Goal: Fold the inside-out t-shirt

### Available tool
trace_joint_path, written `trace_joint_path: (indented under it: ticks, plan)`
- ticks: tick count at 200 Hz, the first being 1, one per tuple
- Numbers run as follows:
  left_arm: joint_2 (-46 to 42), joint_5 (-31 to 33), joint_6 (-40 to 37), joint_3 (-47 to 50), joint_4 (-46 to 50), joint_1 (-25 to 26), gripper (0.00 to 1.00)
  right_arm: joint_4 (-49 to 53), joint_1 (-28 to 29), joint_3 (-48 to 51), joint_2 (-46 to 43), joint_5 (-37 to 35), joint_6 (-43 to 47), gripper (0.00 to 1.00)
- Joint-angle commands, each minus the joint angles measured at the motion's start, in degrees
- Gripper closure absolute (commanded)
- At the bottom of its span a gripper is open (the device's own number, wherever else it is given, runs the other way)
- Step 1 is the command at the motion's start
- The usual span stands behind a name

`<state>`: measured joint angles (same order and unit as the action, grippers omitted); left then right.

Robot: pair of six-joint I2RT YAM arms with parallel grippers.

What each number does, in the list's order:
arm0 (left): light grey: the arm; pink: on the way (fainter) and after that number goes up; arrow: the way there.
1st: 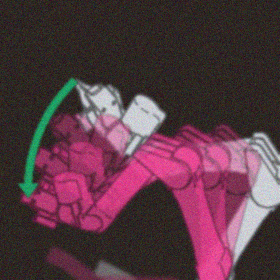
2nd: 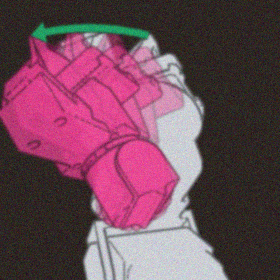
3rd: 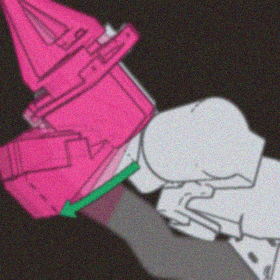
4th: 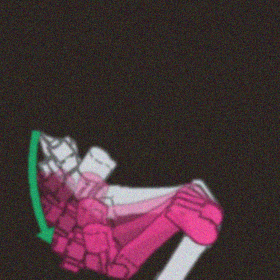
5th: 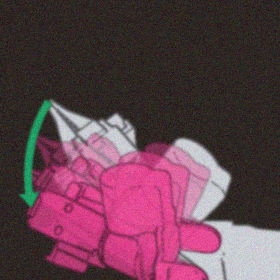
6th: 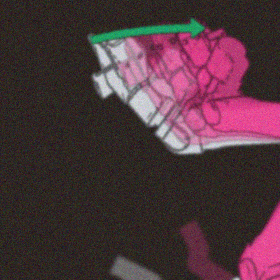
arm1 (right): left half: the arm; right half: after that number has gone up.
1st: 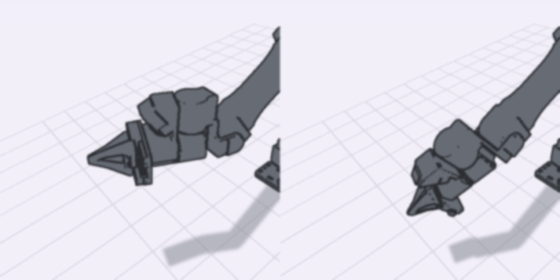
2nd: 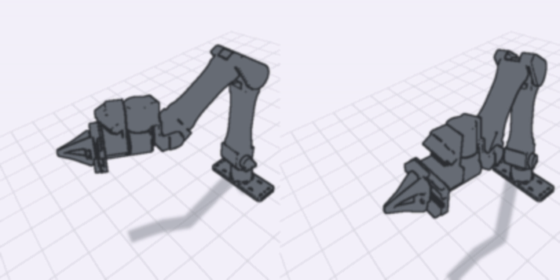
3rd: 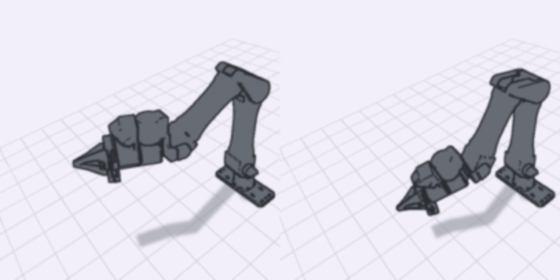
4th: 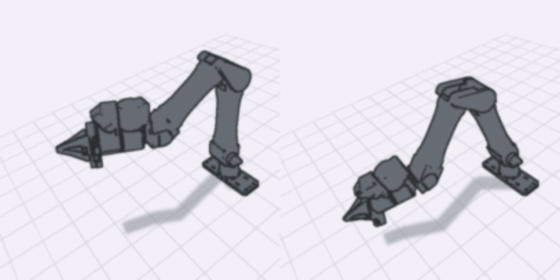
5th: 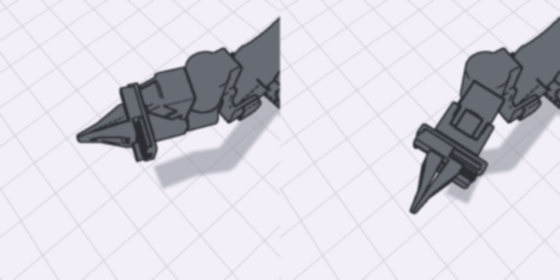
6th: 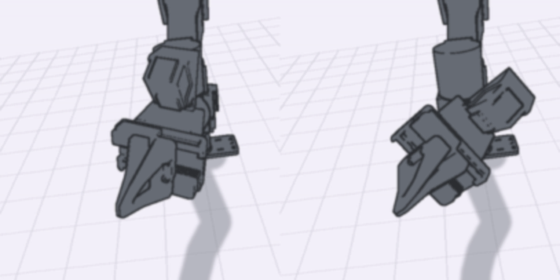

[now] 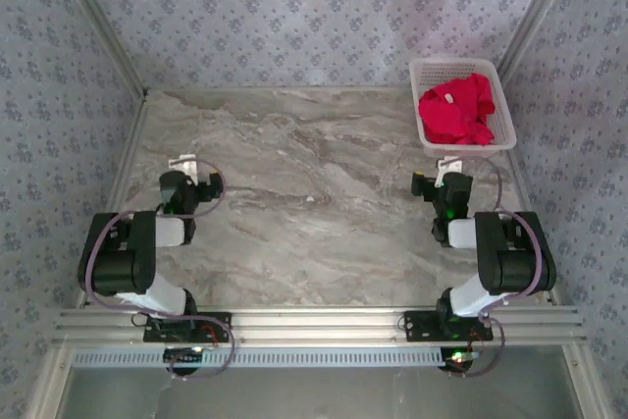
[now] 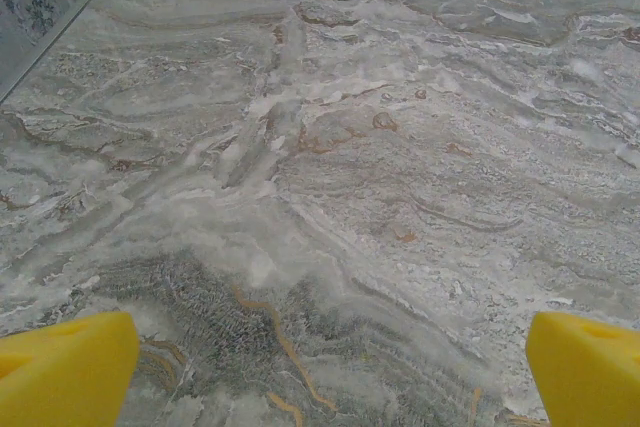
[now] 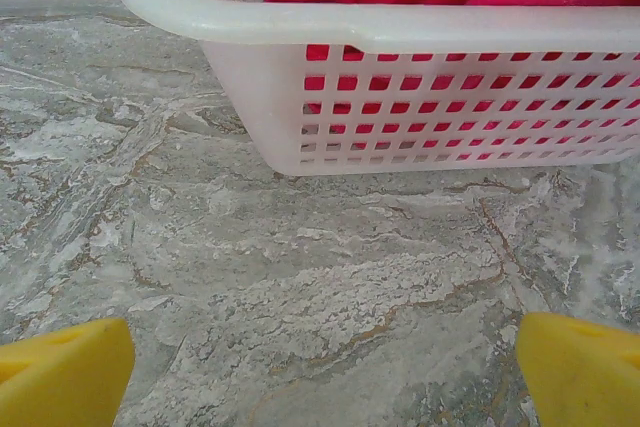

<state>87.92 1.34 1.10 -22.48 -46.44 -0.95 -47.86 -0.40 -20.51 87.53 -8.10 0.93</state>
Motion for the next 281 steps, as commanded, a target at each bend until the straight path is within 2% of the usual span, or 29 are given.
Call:
trace_joint_path:
  ticks: [1,233,247,261,272,281]
  plan:
    - [-0.1,0.5,-0.4,-1.2,-0.2,0.4,0.00,-0.8,-0.2,-1.0,-0.1,0.1,-0.5,0.00]
    - [-0.2,0.5,-0.7,-0.9,-0.6,0.5,0.00,-1.2,-0.2,-0.7,-0.2,0.1,-0.5,0.00]
    - [-1.9,0.6,-2.4,0.2,-1.3,1.8,0.00,-1.1,0.2,-0.6,-1.0,-1.3,-0.4,0.00]
    - [-5.7,1.5,-3.1,2.6,-2.3,2.8,0.00,2.3,1.5,-0.5,-5.4,-4.0,0.3,0.00]
    - [-11.7,6.0,-2.2,1.7,5.2,4.5,0.01,9.2,2.6,-1.7,-10.7,-6.5,1.0,0.00]
    - [-17.8,7.3,-0.7,-2.5,20.8,5.0,0.00,14.6,3.3,-2.7,-15.3,-7.4,1.3,0.00]
